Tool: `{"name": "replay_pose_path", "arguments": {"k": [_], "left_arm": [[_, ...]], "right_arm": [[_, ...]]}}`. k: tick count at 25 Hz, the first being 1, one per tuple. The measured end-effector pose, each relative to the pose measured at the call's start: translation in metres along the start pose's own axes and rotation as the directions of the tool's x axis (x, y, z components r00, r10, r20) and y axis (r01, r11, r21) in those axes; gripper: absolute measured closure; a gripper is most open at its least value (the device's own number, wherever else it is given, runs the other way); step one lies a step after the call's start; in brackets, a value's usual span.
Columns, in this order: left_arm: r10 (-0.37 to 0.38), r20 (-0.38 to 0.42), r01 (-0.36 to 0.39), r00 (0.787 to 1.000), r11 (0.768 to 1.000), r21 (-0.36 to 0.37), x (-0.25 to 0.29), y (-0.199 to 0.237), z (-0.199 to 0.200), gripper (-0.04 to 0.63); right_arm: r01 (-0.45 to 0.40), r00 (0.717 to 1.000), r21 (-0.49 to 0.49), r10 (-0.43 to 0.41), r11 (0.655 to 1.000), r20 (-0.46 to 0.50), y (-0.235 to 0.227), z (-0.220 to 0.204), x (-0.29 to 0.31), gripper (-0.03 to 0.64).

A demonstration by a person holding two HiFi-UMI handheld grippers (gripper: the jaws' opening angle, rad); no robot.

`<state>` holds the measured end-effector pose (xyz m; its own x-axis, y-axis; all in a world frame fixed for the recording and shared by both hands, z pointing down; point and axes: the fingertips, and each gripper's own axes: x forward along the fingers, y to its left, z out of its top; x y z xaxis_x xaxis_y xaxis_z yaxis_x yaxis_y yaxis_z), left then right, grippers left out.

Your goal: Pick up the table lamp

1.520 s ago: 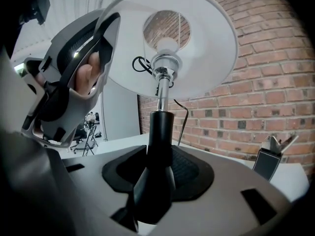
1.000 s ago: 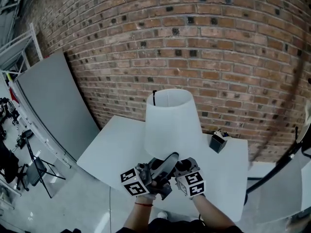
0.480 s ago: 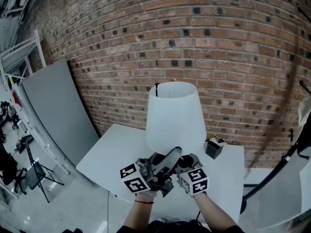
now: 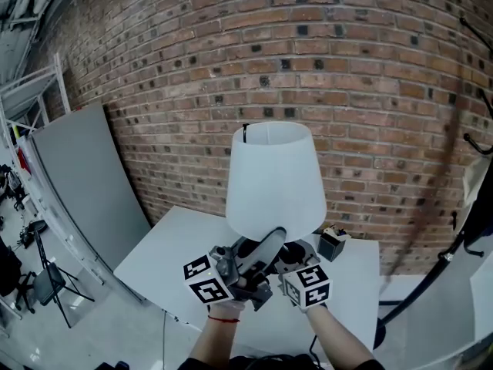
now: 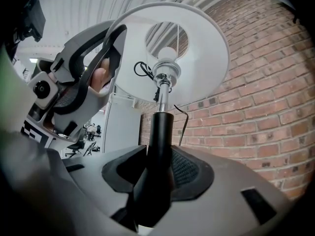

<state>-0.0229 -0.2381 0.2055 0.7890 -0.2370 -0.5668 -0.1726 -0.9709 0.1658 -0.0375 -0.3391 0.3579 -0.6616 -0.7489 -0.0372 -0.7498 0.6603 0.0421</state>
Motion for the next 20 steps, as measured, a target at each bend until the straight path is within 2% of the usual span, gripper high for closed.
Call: {"name": "replay_pose_path", "arguments": {"k": [13,20], "left_arm": [[-0.028,0.031,0.026,0.999,0.998,0.058,0.029,-0.015,0.038,0.583],[-0.05,0.022,0.047,0.998,0.991,0.126,0.04,-0.027,0.052,0.58]], "right_arm": [[-0.01,0.997,-0.041,0.013,0.999,0.082,-0.007,0.057,0.0,0.466],[-0.016,0.991,-0.054,0.023,0.998,0.131,-0.007,0.082,0.001,0.466]]}}
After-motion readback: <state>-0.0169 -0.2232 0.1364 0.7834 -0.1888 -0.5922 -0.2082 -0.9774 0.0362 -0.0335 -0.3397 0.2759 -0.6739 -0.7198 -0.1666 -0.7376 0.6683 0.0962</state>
